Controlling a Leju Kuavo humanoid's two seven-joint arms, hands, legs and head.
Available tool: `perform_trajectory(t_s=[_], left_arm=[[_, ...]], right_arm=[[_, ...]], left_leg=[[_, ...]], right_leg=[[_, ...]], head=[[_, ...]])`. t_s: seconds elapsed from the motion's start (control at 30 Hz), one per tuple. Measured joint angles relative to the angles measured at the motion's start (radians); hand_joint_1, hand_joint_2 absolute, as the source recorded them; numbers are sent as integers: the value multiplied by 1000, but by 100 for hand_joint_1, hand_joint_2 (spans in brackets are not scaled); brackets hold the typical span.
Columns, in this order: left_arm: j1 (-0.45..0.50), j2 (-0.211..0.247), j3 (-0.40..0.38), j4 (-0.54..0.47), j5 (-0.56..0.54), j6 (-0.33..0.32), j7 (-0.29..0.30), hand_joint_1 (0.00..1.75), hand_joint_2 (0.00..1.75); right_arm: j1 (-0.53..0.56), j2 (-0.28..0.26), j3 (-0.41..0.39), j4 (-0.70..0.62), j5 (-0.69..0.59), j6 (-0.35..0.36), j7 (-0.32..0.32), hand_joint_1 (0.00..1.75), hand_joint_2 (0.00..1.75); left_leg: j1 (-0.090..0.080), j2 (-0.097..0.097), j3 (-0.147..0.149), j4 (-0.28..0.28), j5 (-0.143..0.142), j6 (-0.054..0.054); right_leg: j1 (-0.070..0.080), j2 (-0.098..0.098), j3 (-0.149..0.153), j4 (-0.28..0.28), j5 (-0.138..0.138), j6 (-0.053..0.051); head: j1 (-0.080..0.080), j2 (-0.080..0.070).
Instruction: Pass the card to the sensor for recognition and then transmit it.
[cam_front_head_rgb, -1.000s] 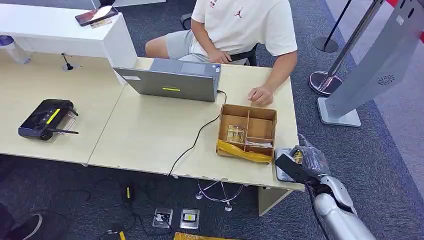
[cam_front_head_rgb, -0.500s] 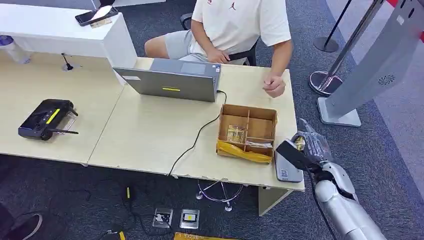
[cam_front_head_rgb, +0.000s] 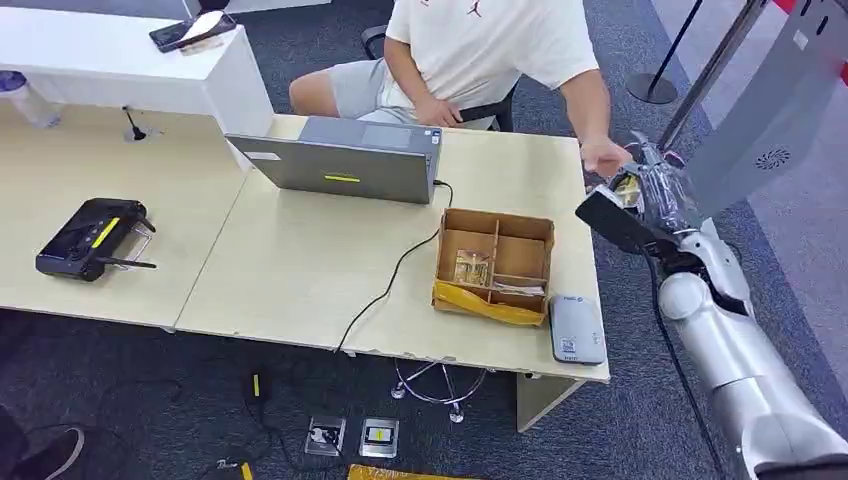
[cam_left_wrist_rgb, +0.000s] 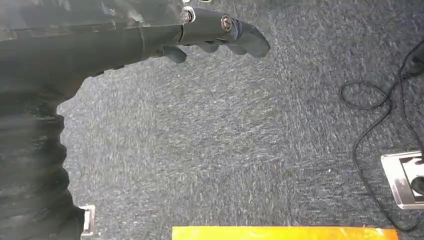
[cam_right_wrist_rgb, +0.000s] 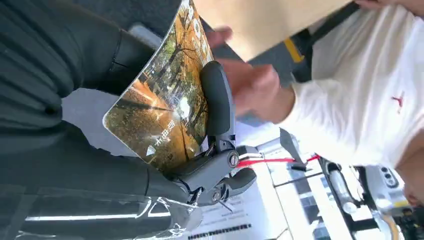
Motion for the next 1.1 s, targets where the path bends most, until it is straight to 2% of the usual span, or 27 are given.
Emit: perform_trajectory(t_s=[0.17,0.43,0.47,0.5,0.57,0.6,0.63,0.67,1.1], left_arm=[[0,-1,-3,0,-2,1,-5,0,175],[-1,0,-12,0,0,1,-5,0,175],[-1,0,-15,0,0,1,-5,0,175],[-1,0,-16,0,0,1,-5,0,175],[-1,0,-17,0,0,1,-5,0,175],[-1,0,-17,0,1,1,-5,0,175],[-1,1,-17,0,1,1,-5,0,175],[-1,1,-17,0,1,1,-5,0,175],[0,0,-18,0,1,7,-4,0,175]], right_arm=[[-57,8,-1,2,16,8,-22,175,175],[-73,42,0,21,22,0,-39,175,175],[-74,46,0,27,24,-1,-39,166,175],[-74,48,0,32,26,-2,-39,166,175],[-75,55,0,41,31,-3,-39,138,175],[-75,58,1,47,32,-5,-38,138,175],[-75,60,0,52,32,-8,-37,86,175],[-75,61,1,56,32,-10,-35,0,175],[-74,63,-1,102,19,-37,-21,0,175]], left_leg=[[0,0,0,0,0,0],[0,0,0,0,0,0],[0,0,0,0,0,0],[0,0,0,0,0,0],[0,-1,0,0,0,0],[0,-1,0,0,0,0],[0,-1,0,0,0,0],[0,-1,0,0,0,0],[0,0,0,0,0,0]], right_leg=[[0,0,0,0,0,0],[0,0,0,0,0,0],[0,0,0,0,0,0],[0,0,0,0,0,0],[0,-1,0,0,0,0],[0,-1,0,0,0,0],[0,-1,0,0,0,0],[0,-1,0,0,0,0],[0,0,0,0,0,0]], head=[[0,0],[0,0],[0,0],[0,0],[0,0],[0,0],[1,0],[0,0],[0,0]])
